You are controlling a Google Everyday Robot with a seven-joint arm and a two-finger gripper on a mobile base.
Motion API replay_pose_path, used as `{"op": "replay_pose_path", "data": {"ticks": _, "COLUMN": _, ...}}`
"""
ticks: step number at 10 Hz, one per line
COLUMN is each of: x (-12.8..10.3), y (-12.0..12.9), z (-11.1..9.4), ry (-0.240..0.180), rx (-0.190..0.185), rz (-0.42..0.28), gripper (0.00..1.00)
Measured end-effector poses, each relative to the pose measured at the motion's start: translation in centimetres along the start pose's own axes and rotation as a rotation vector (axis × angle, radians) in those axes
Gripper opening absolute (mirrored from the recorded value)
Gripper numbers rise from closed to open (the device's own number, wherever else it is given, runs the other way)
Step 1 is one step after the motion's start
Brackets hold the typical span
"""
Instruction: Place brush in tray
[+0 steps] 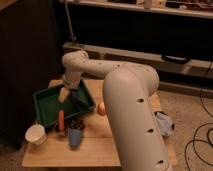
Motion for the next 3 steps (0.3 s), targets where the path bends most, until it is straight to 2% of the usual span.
{"op": "replay_pose_path", "data": {"ticks": 3, "x": -0.25, "y": 0.34, "z": 0.12, "ry": 0.0, "rx": -0.004, "rz": -0.005, "gripper": 0.8}}
